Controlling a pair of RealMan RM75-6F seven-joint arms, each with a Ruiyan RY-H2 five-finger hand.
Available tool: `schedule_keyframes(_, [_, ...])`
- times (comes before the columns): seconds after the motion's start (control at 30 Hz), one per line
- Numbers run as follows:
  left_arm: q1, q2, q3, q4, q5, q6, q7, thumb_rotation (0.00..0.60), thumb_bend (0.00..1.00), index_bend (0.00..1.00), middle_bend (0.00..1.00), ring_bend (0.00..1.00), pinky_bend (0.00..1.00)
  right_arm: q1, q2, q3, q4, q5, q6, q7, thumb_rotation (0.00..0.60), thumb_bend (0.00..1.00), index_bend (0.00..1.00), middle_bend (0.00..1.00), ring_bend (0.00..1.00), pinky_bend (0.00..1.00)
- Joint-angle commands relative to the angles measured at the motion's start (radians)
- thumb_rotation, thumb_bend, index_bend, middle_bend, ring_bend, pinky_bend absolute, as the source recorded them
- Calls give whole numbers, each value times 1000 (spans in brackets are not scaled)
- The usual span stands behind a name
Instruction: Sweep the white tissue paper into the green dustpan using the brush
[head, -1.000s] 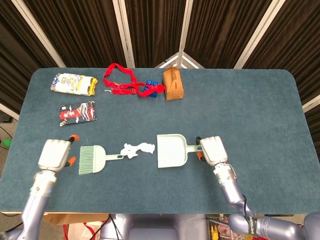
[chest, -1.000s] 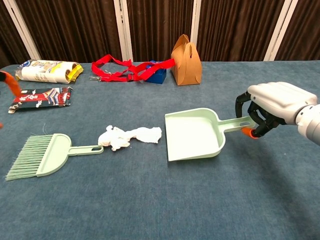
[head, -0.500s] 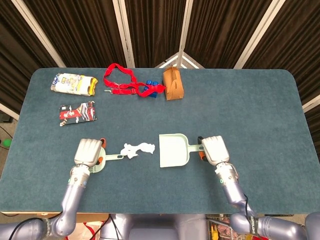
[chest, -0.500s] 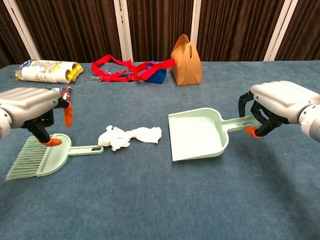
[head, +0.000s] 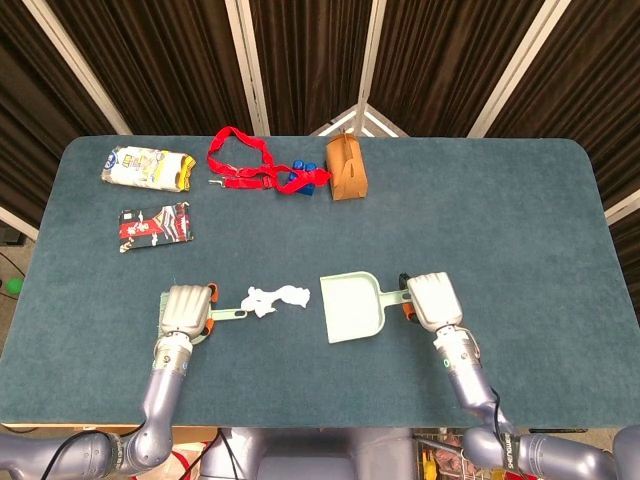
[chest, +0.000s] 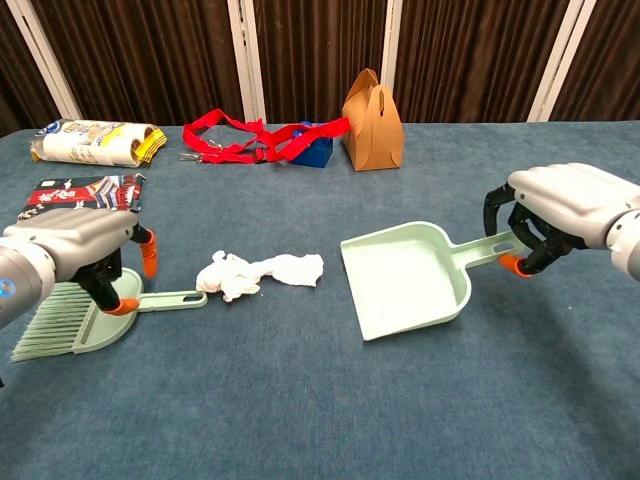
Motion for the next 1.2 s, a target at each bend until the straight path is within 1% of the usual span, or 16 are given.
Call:
schedule_keyframes(0.03, [-4, -6, 1, 4, -9, 0, -15, 600, 411, 417, 1000, 1000, 1000, -1, 0, -2, 2, -1, 0, 1, 600, 454, 599, 804, 781, 802])
schedule_keyframes(0.23, [-19, -31, 9, 17, -29, -2, -31, 600, 419, 426, 1000, 1000, 1000, -4, -2, -8, 3, -6, 2, 2, 600, 456, 599, 804, 781, 802])
schedule_keyframes(0.5, [-31, -55, 21, 51, -44, 1, -48, 600, 429, 445, 1000, 1000, 1000, 3, -6, 0, -5, 8, 1, -22, 600, 458, 600, 804, 781, 802])
schedule_keyframes(0.57, [-32, -58, 22, 54, -44, 2, -57, 600, 455, 486, 1000, 1000, 1000, 4, -8, -1, -1, 11, -2, -22, 600, 459, 600, 804, 781, 802])
schedule_keyframes(0.7, [-29, -67, 19, 57, -14, 16, -94, 600, 569, 658, 1000, 1000, 1000, 5, -11, -2, 3, 9, -2, -21, 600, 460, 603, 804, 781, 802])
schedule_keyframes(0.8, [-28, -69, 9, 51, 28, 28, -138, 600, 611, 742, 1000, 1000, 1000, 4, -10, -4, 2, 5, 0, -22, 600, 461, 605, 804, 781, 802])
schedule_keyframes(0.9, [-28, -65, -4, 34, 67, 33, -185, 600, 627, 770, 1000, 1000, 1000, 5, -9, -4, 2, 5, 0, -25, 600, 462, 605, 804, 781, 802])
schedule_keyframes(1.03, [-25, -60, -14, 11, 123, 40, -249, 600, 631, 776, 1000, 1000, 1000, 7, -12, 0, 6, 12, 2, -35, 600, 464, 605, 804, 781, 802])
schedule_keyframes(1.2, [-21, -63, -29, -16, 156, 42, -311, 600, 636, 781, 1000, 1000, 1000, 10, -17, -5, 13, 9, 8, -58, 600, 469, 605, 804, 781, 802])
